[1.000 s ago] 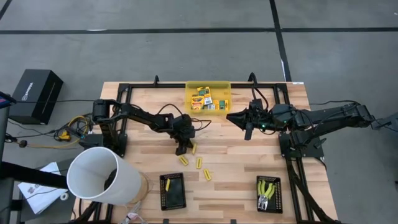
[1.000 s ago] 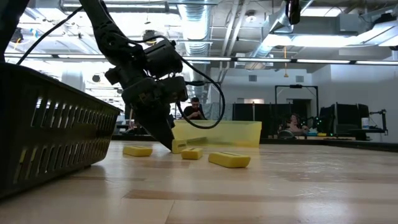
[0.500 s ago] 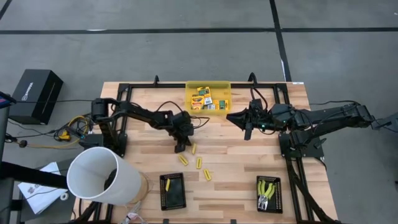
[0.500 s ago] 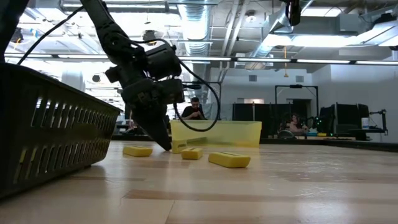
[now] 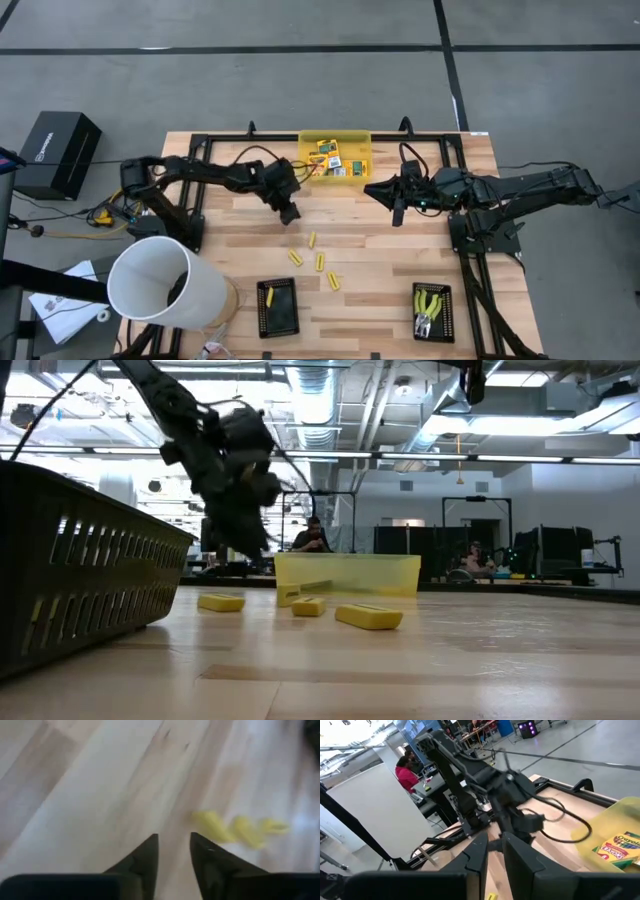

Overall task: Pick & Place School Supplies
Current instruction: Put the yellow eraser into the left black bin

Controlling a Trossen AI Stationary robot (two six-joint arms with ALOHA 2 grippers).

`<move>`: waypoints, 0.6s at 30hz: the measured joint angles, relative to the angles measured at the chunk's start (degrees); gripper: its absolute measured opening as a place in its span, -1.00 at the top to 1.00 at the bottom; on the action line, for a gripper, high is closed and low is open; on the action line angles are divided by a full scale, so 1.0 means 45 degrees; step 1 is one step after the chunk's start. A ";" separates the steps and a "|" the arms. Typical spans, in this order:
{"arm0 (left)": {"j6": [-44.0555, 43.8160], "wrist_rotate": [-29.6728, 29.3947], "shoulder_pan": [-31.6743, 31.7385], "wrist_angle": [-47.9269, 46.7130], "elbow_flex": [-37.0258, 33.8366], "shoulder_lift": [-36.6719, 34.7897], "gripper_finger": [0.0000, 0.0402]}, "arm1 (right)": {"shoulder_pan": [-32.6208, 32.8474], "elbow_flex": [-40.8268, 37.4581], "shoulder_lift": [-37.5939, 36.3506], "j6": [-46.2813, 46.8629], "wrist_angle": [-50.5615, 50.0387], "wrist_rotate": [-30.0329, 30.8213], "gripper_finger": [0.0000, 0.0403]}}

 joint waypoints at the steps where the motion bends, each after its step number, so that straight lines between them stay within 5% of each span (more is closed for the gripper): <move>1: -0.0502 0.0030 -0.0146 0.0084 0.0025 -0.0170 0.39 | -0.0010 0.0000 0.0000 -0.0075 0.0000 0.0000 0.74; 9: -0.2025 -0.1169 -0.2066 0.0030 0.0356 -0.0618 0.13 | -0.0092 0.0004 0.0000 -0.0117 0.0029 0.0005 0.74; 18: -0.3613 -0.0304 -0.1846 0.0285 0.0821 -0.0618 0.11 | -0.0045 0.0002 0.0000 -0.0117 0.0034 -0.0674 0.74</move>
